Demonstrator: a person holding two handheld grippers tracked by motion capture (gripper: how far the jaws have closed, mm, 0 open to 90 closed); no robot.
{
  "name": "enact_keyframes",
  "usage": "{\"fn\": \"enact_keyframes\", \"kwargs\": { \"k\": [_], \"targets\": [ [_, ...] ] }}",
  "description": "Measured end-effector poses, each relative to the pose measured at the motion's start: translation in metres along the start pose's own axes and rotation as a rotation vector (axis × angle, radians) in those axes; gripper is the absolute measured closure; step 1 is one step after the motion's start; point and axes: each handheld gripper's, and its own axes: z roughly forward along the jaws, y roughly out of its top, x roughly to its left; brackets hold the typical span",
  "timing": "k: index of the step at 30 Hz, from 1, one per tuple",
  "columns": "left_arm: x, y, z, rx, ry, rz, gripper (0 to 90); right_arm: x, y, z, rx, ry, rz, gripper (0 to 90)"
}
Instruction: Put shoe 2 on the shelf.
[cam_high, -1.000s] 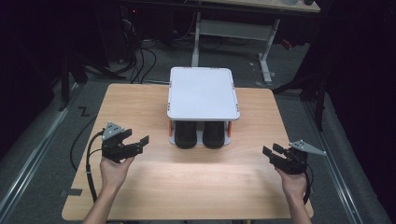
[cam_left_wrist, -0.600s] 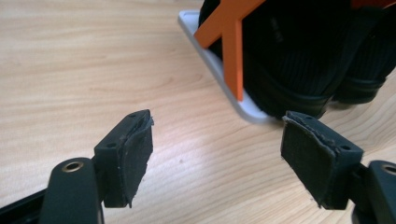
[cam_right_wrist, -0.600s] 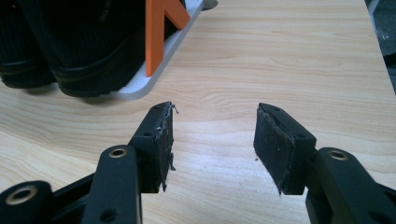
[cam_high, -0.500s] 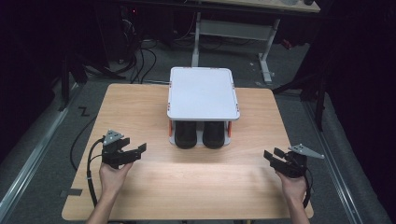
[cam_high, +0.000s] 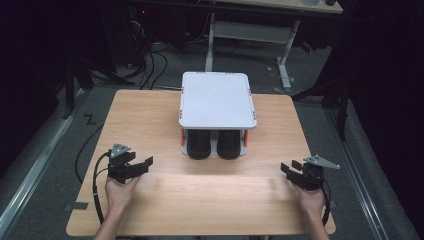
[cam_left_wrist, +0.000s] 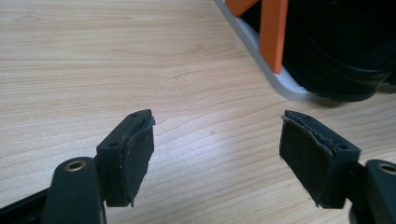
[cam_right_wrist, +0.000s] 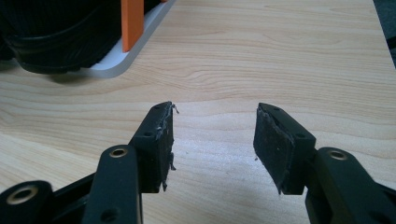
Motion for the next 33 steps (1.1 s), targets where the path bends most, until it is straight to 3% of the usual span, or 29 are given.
{"fn": "enact_keyframes", "kwargs": {
  "k": [9, 20, 33],
  "targets": [
    [0.004, -0.011, 0.015, 0.021, 0.042, 0.049, 27.1, -0.001, 0.000, 0.014, 0.020, -0.029, -0.009, 47.8],
    [0.010, -0.019, 0.025, -0.002, 0.077, 0.052, 27.5, 0.002, -0.004, 0.033, 0.063, -0.076, -0.042, 47.8],
    [0.009, -0.033, 0.035, 0.009, 0.096, 0.100, 27.5, 0.006, -0.005, 0.047, 0.100, -0.102, -0.070, 47.7]
  ]
}}
